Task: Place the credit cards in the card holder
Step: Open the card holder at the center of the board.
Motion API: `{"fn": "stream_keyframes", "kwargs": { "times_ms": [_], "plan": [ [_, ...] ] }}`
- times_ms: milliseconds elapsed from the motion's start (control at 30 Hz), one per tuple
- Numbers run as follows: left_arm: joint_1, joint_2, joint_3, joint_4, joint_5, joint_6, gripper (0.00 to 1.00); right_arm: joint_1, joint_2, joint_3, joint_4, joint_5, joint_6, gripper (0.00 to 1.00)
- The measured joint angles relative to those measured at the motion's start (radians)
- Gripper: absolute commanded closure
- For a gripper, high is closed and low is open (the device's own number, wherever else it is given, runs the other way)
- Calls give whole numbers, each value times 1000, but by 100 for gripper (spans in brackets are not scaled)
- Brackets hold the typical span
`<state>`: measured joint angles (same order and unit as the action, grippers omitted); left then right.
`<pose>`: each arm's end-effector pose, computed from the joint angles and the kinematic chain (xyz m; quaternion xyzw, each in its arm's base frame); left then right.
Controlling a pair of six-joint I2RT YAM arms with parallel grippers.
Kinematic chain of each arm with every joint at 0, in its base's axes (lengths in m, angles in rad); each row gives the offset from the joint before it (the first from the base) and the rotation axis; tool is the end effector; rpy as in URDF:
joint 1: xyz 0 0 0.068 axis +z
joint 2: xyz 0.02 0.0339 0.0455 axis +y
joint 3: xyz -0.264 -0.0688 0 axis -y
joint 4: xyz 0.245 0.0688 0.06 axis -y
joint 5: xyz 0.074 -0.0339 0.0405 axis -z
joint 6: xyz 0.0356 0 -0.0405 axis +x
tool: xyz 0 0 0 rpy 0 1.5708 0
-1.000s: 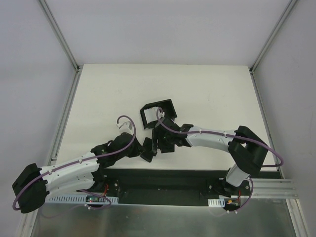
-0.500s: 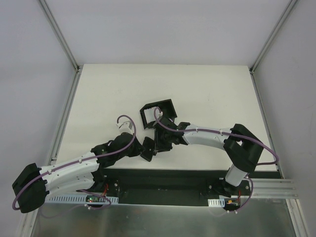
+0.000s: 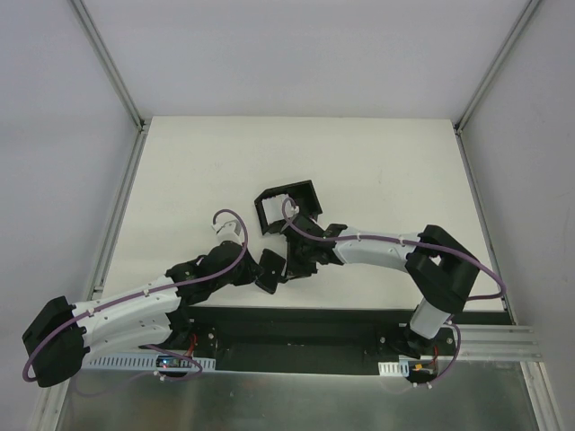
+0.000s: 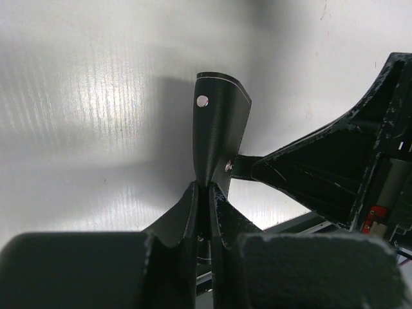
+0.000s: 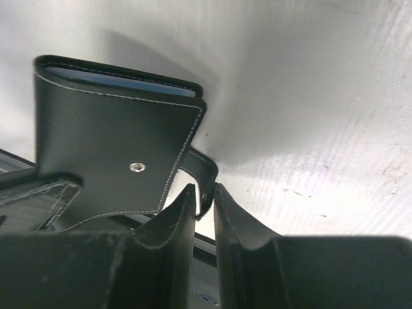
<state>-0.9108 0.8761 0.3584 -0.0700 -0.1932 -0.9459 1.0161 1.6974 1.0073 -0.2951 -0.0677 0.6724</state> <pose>0.1184 -0.1414 0.1868 -0.0609 0.8766 -0.3252 0.3496 0.1776 0.2911 0.1744 -0.1733 0.9411 0.2371 0.1674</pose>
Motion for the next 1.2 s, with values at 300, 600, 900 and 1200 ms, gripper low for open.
{"fn": "stream_keyframes", "kwargs": {
  "times_ms": [300, 600, 900, 1200],
  "plan": [
    [0, 0, 0, -4, 0, 0, 94, 0, 0, -26, -6, 4, -8, 99],
    [0, -8, 0, -34, -6, 21, 38, 0, -91, -52, -10, 64, -72, 99],
    [0, -7, 68, -71, -3, 74, 32, -4, -281, -74, -13, 62, -132, 99],
    [0, 116, 180, -32, 89, 155, 40, -5, -316, -79, 12, 23, -143, 99]
  ]
}}
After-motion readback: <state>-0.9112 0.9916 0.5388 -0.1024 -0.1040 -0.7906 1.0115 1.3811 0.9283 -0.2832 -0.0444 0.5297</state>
